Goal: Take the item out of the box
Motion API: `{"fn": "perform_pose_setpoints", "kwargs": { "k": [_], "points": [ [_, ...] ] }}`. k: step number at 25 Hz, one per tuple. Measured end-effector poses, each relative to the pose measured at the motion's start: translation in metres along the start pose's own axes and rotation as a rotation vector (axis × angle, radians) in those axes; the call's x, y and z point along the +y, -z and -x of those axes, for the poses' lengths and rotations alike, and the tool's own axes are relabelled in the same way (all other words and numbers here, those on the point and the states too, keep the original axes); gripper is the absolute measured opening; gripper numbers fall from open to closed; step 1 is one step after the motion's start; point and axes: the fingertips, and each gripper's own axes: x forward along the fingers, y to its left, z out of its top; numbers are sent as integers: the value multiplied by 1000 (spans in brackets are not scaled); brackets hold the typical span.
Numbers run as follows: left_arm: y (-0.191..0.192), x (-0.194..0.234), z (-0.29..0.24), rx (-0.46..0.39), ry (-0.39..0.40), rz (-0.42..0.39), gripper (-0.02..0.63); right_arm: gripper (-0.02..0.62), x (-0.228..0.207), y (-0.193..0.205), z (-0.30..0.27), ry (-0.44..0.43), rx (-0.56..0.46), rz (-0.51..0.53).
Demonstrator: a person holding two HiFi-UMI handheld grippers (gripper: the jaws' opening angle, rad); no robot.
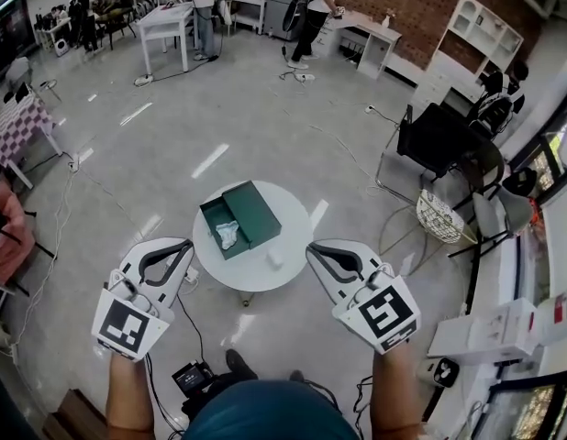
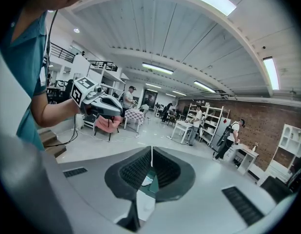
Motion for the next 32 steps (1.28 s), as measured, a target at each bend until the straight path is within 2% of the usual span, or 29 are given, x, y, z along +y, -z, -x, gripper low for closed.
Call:
{"fn": "perform_pose_setpoints", "kwargs": {
  "k": [8, 14, 19, 23, 28, 32],
  "points": [
    [26, 35, -2, -15, 15, -7, 20, 38, -6, -5, -36, 38, 19, -9],
    [66, 76, 14, 0, -6, 14, 18, 40, 3, -20, -95, 9, 26, 22],
    [83, 96, 8, 34, -61, 18, 18, 40, -13, -21, -132, -49, -7, 47],
    [81, 93, -3, 52, -111, 28, 18, 40, -31, -11, -146, -106, -24, 54],
    [85, 142, -5, 90, -184, 76, 18, 40, -55, -34, -199, -182, -24, 56],
    [111, 168, -21, 119, -229, 110, 20, 40, -70, -26, -245, -241, -11, 65]
  ]
}}
